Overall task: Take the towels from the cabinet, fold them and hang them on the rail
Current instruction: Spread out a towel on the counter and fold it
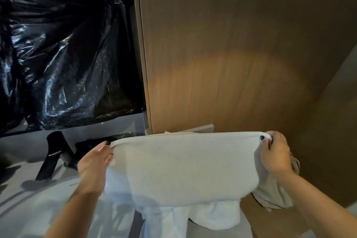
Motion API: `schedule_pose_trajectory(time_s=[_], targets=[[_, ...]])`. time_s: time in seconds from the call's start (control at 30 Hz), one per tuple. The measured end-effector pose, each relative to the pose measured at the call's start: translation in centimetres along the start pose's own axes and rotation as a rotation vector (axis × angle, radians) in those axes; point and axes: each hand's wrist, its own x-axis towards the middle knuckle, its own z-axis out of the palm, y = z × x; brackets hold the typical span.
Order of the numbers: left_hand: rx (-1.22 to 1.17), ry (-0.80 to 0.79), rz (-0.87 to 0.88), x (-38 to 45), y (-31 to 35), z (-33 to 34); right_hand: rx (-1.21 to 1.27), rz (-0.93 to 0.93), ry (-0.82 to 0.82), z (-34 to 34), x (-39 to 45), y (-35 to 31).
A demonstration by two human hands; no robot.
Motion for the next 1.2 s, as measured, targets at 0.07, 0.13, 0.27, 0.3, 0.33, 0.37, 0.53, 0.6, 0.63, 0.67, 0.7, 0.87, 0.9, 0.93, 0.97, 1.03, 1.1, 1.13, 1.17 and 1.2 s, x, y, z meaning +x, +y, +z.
schedule_pose_trajectory(time_s=[0.07,0.13,0.27,0.3,0.33,0.37,0.53,0.6,0.63,0.67,0.7,0.87,0.9,0.93,0.97,1.03,1.1,1.13,1.17,1.2], targets=[[0.18,-0.032,0.005,1.1,-0.9,0.6,0.006,0.045,-0.01,2.1,1.2,0.7],[0.357,-0.008,0.01,1.9,-1.8,0.7,-0.001,0.108,-0.014,4.2,2.1,1.6],[0.547,-0.032,-0.02,3.6,-3.6,-0.2,0.183,0.298,-0.059,7.8,2.7,3.2],[0.545,-0.065,-0.047,3.7,-3.7,-0.2,0.274,0.386,-0.089,8.4,2.7,3.6],[0.532,-0.101,-0.084,3.8,-3.9,-0.1,0.371,0.48,-0.135,9.0,2.6,3.9],[0.516,-0.135,-0.133,4.0,-4.1,0.0,0.469,0.567,-0.195,9.4,2.4,4.0],[0.311,-0.295,-0.34,3.9,-4.2,1.9,0.666,0.758,-0.414,11.1,1.9,3.1],[0.26,-0.322,-0.397,3.7,-4.2,2.5,0.723,0.768,-0.522,11.2,2.0,2.8],[0.237,-0.339,-0.402,3.7,-4.1,2.5,0.744,0.791,-0.578,11.3,2.1,2.9],[0.207,-0.344,-0.416,3.7,-3.7,2.3,0.795,0.827,-0.636,11.2,2.1,3.1],[0.19,-0.333,-0.412,3.8,-3.6,2.2,0.845,0.858,-0.69,10.9,2.1,3.1],[0.209,-0.259,-0.222,2.6,-2.2,1.7,0.986,0.863,-0.697,8.7,2.8,3.9],[0.215,-0.224,-0.17,2.3,-1.7,1.5,0.965,0.841,-0.684,8.1,2.9,3.8],[0.202,-0.223,-0.138,1.9,-1.1,1.3,0.925,0.809,-0.649,7.6,2.9,3.6],[0.207,-0.21,-0.117,1.7,-0.9,0.9,0.894,0.775,-0.608,7.1,3.0,3.7],[0.209,-0.156,-0.046,1.3,-0.5,0.2,0.855,0.686,-0.53,5.9,2.9,3.4],[0.207,-0.085,-0.009,0.5,-0.1,0.0,0.826,0.591,-0.433,4.1,2.4,1.9],[0.21,-0.048,0.002,-0.1,0.0,0.1,0.806,0.548,-0.397,3.2,2.1,1.3],[0.203,-0.013,0.018,-0.7,0.2,0.1,0.773,0.505,-0.364,2.2,1.8,0.6],[0.175,0.012,0.018,-1.2,0.3,0.2,0.74,0.455,-0.333,1.2,1.5,0.2]])
